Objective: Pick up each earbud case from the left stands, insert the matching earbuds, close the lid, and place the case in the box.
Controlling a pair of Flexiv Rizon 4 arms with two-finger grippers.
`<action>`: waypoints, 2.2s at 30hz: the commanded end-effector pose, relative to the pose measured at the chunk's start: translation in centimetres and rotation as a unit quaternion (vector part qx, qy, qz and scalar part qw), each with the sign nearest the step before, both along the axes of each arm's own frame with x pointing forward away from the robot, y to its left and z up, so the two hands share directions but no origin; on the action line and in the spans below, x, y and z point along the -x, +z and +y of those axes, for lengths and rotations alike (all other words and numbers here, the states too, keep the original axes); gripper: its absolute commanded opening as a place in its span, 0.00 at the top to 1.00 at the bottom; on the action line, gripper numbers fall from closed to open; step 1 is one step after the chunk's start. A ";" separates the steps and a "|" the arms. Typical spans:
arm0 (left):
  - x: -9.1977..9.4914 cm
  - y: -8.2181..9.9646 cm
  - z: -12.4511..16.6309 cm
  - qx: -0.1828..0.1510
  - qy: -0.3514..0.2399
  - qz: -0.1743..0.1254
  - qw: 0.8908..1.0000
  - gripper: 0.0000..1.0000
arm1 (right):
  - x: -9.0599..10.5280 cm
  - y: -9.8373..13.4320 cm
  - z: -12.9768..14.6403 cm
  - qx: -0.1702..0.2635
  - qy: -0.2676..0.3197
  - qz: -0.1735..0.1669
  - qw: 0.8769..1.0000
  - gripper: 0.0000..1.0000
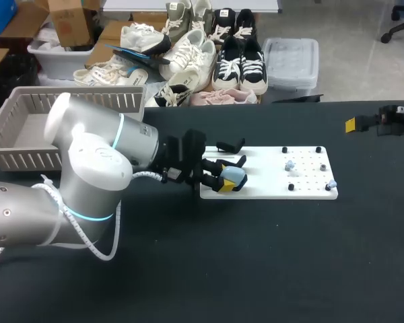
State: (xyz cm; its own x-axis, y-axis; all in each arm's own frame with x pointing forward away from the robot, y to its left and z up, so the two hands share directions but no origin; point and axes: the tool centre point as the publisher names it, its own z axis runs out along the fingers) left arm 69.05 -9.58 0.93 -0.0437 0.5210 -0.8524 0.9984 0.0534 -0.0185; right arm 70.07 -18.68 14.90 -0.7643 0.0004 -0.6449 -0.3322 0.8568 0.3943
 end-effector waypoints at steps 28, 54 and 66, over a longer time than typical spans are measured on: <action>0.3 4.7 0.5 0.007 0.015 0.000 1.000 1.00 | -0.1 0.0 -0.1 -0.001 0.002 0.001 1.000 0.00; -1.7 8.9 -3.7 0.037 0.011 -0.015 0.999 1.00 | -0.2 -0.1 3.5 0.006 0.068 0.002 0.998 0.00; -2.6 9.5 -5.9 0.040 0.005 -0.021 0.999 1.00 | 0.8 -0.7 8.1 0.014 0.139 0.004 0.990 0.00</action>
